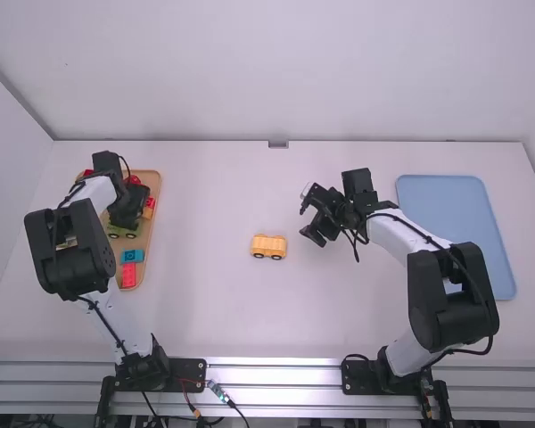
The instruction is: Assemble lego blocks to make yellow taxi
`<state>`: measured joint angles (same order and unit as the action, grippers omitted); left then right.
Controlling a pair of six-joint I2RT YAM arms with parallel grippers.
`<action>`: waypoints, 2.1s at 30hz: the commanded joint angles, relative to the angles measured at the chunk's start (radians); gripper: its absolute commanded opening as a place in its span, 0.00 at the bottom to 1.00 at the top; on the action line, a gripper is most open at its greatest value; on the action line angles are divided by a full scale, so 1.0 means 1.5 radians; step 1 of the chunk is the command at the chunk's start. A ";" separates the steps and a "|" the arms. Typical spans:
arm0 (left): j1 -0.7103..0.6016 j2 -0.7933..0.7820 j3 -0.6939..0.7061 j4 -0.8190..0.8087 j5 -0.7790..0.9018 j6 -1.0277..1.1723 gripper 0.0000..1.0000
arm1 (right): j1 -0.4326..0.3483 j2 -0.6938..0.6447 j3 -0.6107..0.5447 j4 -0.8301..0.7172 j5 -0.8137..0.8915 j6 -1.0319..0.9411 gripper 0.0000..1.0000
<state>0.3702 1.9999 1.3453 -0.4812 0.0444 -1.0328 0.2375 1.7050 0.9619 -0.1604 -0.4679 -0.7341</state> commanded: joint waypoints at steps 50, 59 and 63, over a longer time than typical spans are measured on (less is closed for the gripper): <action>-0.002 -0.093 -0.104 0.069 -0.060 0.148 0.04 | 0.003 -0.010 -0.006 -0.004 -0.002 0.001 0.99; 0.000 -0.093 -0.107 0.088 -0.090 0.205 0.02 | 0.007 -0.010 -0.006 -0.004 -0.003 0.001 0.99; -0.003 -0.093 -0.107 0.103 -0.089 0.222 0.02 | 0.012 -0.010 -0.006 -0.004 -0.002 0.001 0.99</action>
<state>0.3691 1.8801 1.1912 -0.3233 -0.0727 -0.7353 0.2489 1.7050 0.9619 -0.1612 -0.4656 -0.7357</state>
